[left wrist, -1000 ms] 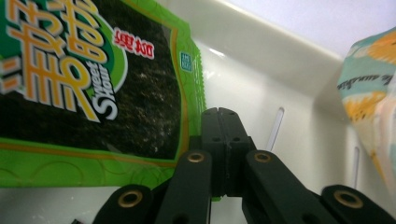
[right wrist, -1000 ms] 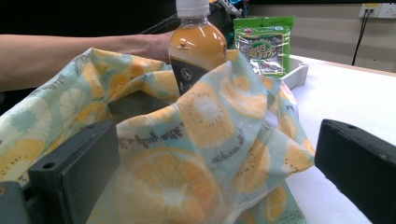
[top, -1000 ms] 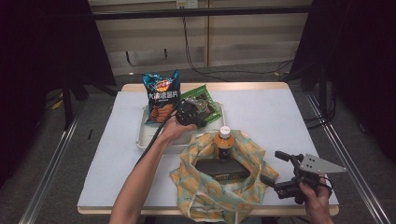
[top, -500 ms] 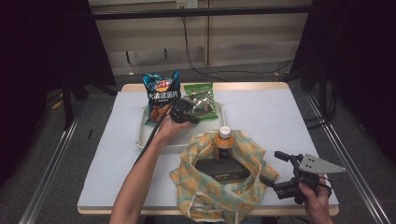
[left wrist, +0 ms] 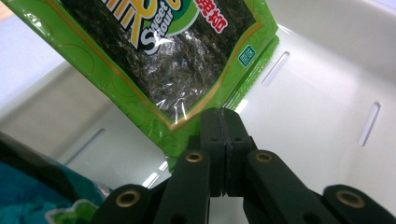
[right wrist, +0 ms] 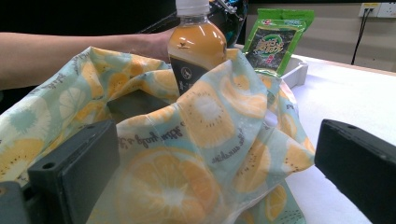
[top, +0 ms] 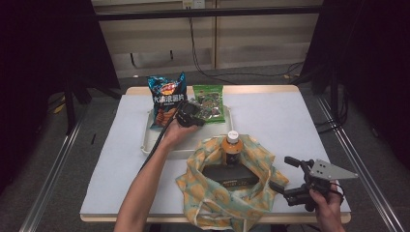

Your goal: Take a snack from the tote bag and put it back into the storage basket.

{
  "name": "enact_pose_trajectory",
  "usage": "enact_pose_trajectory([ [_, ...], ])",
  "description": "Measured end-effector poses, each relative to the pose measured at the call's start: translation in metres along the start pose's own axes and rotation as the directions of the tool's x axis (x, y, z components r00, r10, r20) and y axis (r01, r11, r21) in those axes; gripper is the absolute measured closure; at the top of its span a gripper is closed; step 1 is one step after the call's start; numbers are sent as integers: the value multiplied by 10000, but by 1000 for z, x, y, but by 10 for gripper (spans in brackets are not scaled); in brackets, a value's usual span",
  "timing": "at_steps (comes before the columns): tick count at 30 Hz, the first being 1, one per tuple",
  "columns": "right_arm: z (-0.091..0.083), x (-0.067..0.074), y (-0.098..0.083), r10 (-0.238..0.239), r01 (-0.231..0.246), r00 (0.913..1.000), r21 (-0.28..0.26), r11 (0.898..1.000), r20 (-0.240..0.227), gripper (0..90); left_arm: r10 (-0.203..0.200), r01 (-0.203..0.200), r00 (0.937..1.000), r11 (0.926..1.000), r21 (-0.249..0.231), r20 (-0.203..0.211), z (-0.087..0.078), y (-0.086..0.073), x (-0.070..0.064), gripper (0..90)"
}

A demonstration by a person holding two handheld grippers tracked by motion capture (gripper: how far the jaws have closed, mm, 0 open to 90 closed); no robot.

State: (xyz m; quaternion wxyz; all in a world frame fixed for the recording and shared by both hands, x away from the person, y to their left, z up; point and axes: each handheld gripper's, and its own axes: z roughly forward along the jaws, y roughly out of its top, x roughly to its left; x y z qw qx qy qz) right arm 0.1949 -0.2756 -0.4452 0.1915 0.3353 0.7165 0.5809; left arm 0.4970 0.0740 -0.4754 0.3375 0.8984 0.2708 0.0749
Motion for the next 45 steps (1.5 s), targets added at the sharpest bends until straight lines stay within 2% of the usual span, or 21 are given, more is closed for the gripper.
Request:
enact_pose_trajectory([
  [4, 0, 0, 0, -37, 37, 10000, 11, 10000, -3, 0, 4, -4, 9999, 10000, -3, 126, -2, -2, -3, 899],
  [6, 0, 0, 0, -26, 26, 10000, 23, 10000, -7, 0, 347, -347, 9992, 9994, -6, 174, -4, -3, -7, 890],
  [7, 0, 0, 0, -21, 21, 10000, 14, 10000, -3, 0, 329, -327, 9991, 9994, -92, 285, -5, -3, -8, 884],
  [8, 0, 0, 0, -15, 15, 10000, 27, 10000, -2, 0, -48, 64, 9994, 9989, -458, 341, -5, -4, -12, 884],
  [10, 1, 0, 0, 16, -16, 10000, 25, 10000, -7, 0, 79, -52, 9991, 9980, -635, 414, -10, -4, -15, 869],
  [12, 1, 0, 0, 16, -16, 10000, 29, 10000, -12, 0, 1, 37, 9990, 9965, -841, 454, -17, -4, -18, 868],
  [14, 0, 0, 0, 46, -46, 10000, 28, 10000, 8, 0, 138, -98, 9989, 9961, -872, 452, -24, -5, -20, 843],
  [18, 0, 0, 2, 138, -139, 9999, 40, 9999, 32, 0, 52, 93, 9958, 9874, -1580, 909, -41, -9, -29, 802],
  [20, 0, 0, 3, 207, -208, 9997, 57, 9998, 123, 19, 343, -215, 9961, 9878, -1540, 809, -51, -11, -35, 782],
  [21, 0, 0, 4, 263, -264, 9996, 76, 9996, 131, 31, 409, -252, 9948, 9860, -1646, 929, -55, -13, -39, 770],
  [23, -1, 1, 6, 289, -290, 9995, 52, 9996, 126, 34, 597, -439, 9947, 9829, -1788, 840, -64, -15, -46, 758],
  [27, -1, 3, 10, 339, -339, 9994, 109, 9994, -4, 55, 717, -453, 9901, 9769, -2088, 1207, -80, -20, -59, 784],
  [29, 0, 4, 10, 350, -350, 9994, 173, 9992, 28, 86, 851, -526, 9873, 9717, -2304, 1338, -85, -24, -65, 784],
  [30, 1, 4, 11, 371, -371, 9993, 147, 9992, -4, 96, 836, -504, 9864, 9733, -2239, 1414, -89, -26, -67, 784],
  [31, 2, 5, 12, 459, -458, 9989, 144, 9988, -58, 100, 787, -411, 9854, 9705, -2377, 1511, -91, -28, -69, 783],
  [33, 4, 6, 15, 423, -423, 9991, 178, 9989, 8, 131, 626, -77, 9784, 9633, -2683, 1968, -96, -33, -73, 783],
  [34, 5, 7, 16, 382, -383, 9993, 212, 9990, 52, 140, 657, -101, 9772, 9642, -2651, 2018, -98, -35, -75, 783],
  [37, 10, 10, 24, 205, -203, 9998, 266, 9994, -47, 173, 777, -189, 9762, 9606, -2773, 2026, -103, -40, -81, 777],
  [39, 13, 12, 30, 65, -63, 9999, 243, 9997, -93, 218, 730, -71, 9745, 9552, -2959, 2122, -108, -43, -87, 775],
  [40, 15, 13, 32, 56, -49, 9998, 340, 9994, -185, 245, 858, -205, 9738, 9553, -2948, 2105, -111, -45, -90, 771],
  [45, 30, 12, 43, -233, 267, 9986, 738, 9969, -470, 343, 1052, -358, 9723, 9496, -3113, 2089, -121, -53, -107, 698],
])
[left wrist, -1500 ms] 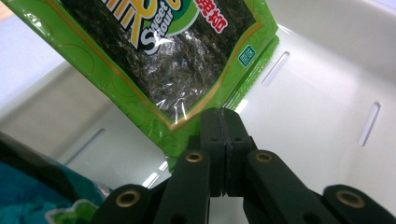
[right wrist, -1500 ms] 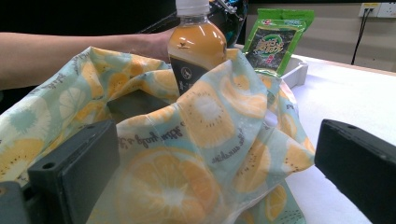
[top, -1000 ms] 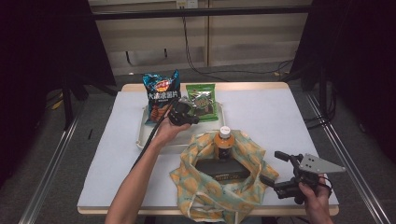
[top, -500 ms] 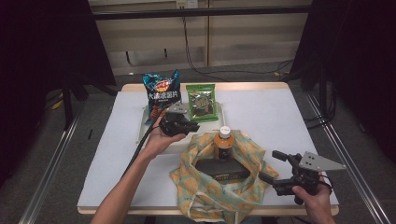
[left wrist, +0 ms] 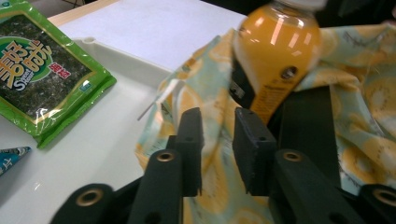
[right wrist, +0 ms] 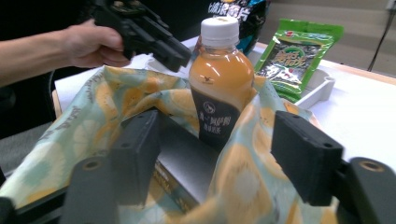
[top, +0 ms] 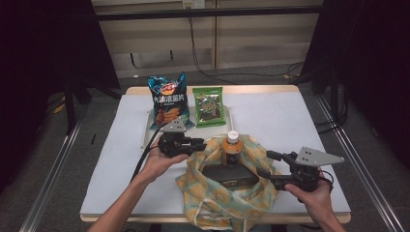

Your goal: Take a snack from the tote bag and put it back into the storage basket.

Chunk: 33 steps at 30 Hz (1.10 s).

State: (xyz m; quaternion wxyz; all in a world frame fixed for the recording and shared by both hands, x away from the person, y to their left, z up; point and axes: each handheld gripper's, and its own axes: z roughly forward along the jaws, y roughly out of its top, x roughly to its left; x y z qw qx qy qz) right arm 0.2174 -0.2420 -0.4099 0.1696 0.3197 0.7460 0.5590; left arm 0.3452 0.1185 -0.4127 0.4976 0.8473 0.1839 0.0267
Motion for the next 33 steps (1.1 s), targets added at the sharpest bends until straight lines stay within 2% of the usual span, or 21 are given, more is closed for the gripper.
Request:
enact_pose_trajectory([
  [3, 10, -6, 4, 38, -40, 10000, 157, 9999, 91, 394, 107, -105, 9999, 9995, -287, 60, -5, -2, -15, 623],
  [5, 18, -10, 2, 67, -74, 9997, 318, 9995, 219, 411, 402, -392, 9989, 9983, -437, 229, -8, -4, -27, 615],
  [8, 28, -13, -6, 228, -236, 9996, 539, 9983, 154, 456, 683, -659, 9946, 9973, -324, 776, -6, -8, -41, 616],
  [10, 30, -12, -12, 214, -224, 9997, 766, 9968, 143, 538, 700, -697, 9930, 9975, -56, 949, -3, -15, -47, 617],
  [13, 26, -10, -16, 103, -123, 9997, 885, 9960, 226, 750, 832, -857, 9929, 9960, 257, 849, -2, -25, -54, 582],
  [16, 21, -8, -20, 11, -40, 9995, 928, 9957, 315, 872, 797, -830, 9940, 9956, 424, 748, -2, -34, -58, 515],
  [21, 16, -9, -24, -39, 1, 9992, 969, 9953, 397, 898, 941, -996, 9934, 9912, 871, 653, -9, -48, -62, 425],
  [23, 17, -10, -26, 10, -51, 9993, 1048, 9945, 387, 898, 761, -809, 9957, 9918, 992, 520, -10, -55, -61, 423],
  [27, 19, -9, -27, -9, -29, 9994, 1071, 9942, 352, 889, 776, -838, 9957, 9870, 1370, 502, -7, -59, -56, 494],
  [29, 20, -9, -28, -13, -16, 9996, 1069, 9943, 273, 883, 611, -677, 9969, 9866, 1485, 486, -6, -61, -53, 543],
  [31, 20, -9, -29, 14, -43, 9997, 1116, 9937, 255, 881, 694, -736, 9971, 9815, 1768, 299, -5, -64, -50, 552],
  [33, 20, -9, -30, -6, -13, 9999, 1139, 9935, 168, 878, 601, -640, 9978, 9796, 1903, 263, -4, -68, -48, 544],
])
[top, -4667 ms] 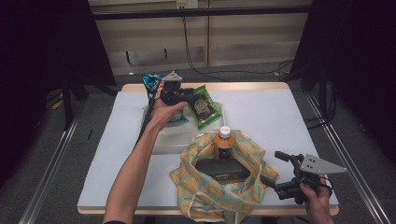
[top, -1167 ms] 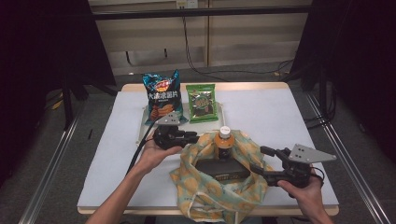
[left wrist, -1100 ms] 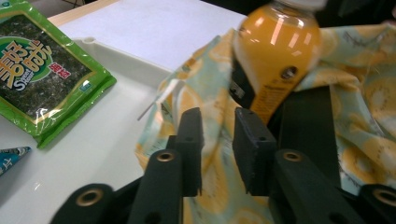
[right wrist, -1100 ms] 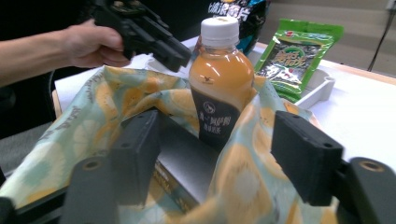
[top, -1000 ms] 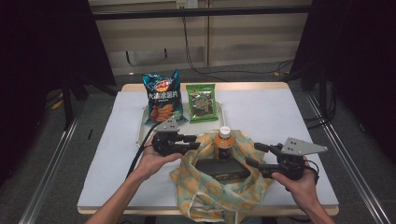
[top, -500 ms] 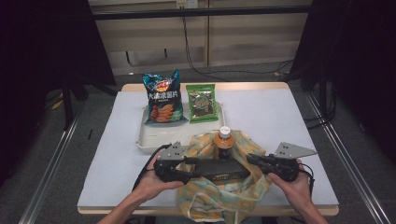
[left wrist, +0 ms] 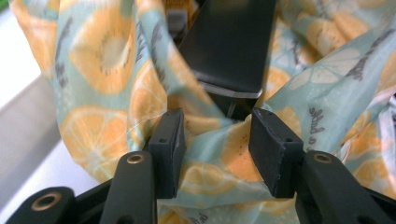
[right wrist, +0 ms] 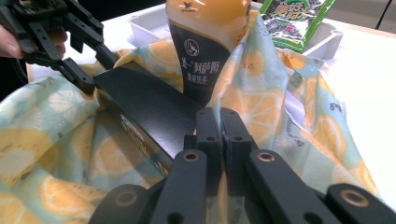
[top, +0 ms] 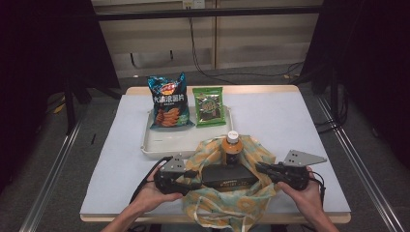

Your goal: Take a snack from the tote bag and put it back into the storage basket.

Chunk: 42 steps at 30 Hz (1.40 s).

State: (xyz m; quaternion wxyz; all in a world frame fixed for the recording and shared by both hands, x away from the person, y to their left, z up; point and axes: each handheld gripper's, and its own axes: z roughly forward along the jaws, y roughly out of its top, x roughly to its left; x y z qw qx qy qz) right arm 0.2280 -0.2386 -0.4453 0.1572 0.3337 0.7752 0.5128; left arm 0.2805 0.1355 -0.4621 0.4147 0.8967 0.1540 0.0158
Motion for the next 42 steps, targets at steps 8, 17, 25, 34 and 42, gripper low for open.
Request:
enact_pose_trajectory([
  [8, -1, -1, -5, 1, -3, 10000, 205, 9998, 67, 888, 321, -313, 9994, 9974, 651, -124, 13, -10, -4, 507],
  [17, -3, -2, -8, -6, 4, 10000, 300, 9995, 66, 880, 502, -517, 9984, 9965, 661, 245, 7, -6, -10, 527],
  [25, -4, 0, -3, -98, 98, 9998, 13, 10000, -160, 854, 224, -187, 9993, 9930, -1163, 308, -14, 3, -9, 536],
  [34, 1, 1, -3, -116, 118, 9992, 63, 9999, -390, 812, 447, -301, 9968, 9776, -2082, 659, -19, 30, -9, 616],
  [42, 2, 1, -2, -45, 47, 9991, 46, 10000, -432, 782, 535, -325, 9916, 9843, -1736, 1175, 6, 57, 2, 596],
])
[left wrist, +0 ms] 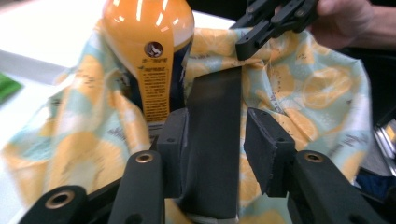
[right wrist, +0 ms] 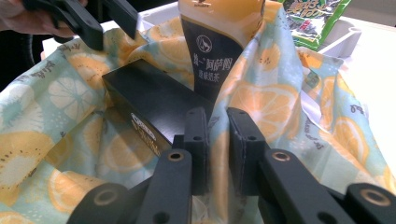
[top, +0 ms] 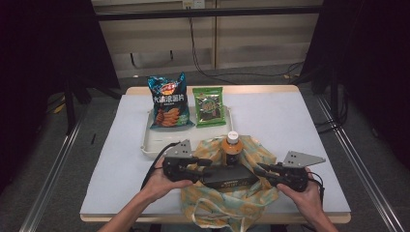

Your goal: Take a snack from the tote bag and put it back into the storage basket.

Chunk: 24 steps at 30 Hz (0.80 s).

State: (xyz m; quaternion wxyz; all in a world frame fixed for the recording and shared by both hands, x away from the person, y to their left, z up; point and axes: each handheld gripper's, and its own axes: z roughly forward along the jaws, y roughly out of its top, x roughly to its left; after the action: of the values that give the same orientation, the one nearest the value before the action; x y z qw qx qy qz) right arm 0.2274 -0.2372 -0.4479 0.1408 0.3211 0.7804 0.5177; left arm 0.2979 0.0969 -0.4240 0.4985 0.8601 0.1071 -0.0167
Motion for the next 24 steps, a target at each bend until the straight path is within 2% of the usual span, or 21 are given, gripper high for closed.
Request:
enact_pose_trajectory([
  [2, 0, 0, 0, -21, 21, 10000, -1, 10000, -33, 778, 69, -71, 9999, 9995, 321, 77, 11, 0, 2, 583],
  [3, 0, 0, 0, -30, 30, 10000, -2, 10000, -45, 776, 184, -185, 9998, 9991, 371, 13, 14, -1, 1, 576],
  [5, 0, 0, 0, -42, 42, 10000, 15, 10000, 0, 769, 171, -172, 9999, 9991, 392, 25, 19, -1, 2, 549],
  [8, -1, -1, -1, 12, -12, 10000, -20, 10000, 71, 757, 107, -107, 9999, 9989, 455, 6, 23, -1, 5, 522],
  [10, -1, -1, -1, 20, -19, 9999, -87, 10000, 158, 757, 301, -294, 9995, 9974, 658, -89, 26, -2, 5, 524],
  [12, -1, 0, 0, 8, -7, 9999, -110, 9999, 172, 746, 385, -380, 9992, 9958, 830, -47, 29, -3, 6, 486],
  [15, 0, 0, 0, -23, 24, 9999, -42, 10000, 156, 743, 330, -337, 9994, 9960, 829, 88, 31, -5, 6, 445],
  [16, 0, 0, 0, -45, 46, 9999, -28, 10000, 154, 741, 480, -485, 9988, 9951, 861, 86, 31, -5, 6, 445],
  [19, 1, 0, -1, -14, 14, 9999, -14, 10000, 131, 736, 530, -542, 9985, 9945, 892, 160, 33, -4, 2, 445],
  [21, 1, 0, -1, -24, 24, 9999, -21, 10000, 146, 734, 617, -638, 9978, 9925, 1046, 231, 34, -2, -3, 404],
  [22, 0, 0, 0, -15, 16, 9999, -33, 10000, 165, 733, 828, -852, 9963, 9895, 1172, 249, 34, -2, -5, 377],
  [24, 0, 0, 0, -5, 6, 9999, -49, 10000, 151, 731, 859, -881, 9961, 9882, 1252, 223, 34, -1, -9, 391],
])
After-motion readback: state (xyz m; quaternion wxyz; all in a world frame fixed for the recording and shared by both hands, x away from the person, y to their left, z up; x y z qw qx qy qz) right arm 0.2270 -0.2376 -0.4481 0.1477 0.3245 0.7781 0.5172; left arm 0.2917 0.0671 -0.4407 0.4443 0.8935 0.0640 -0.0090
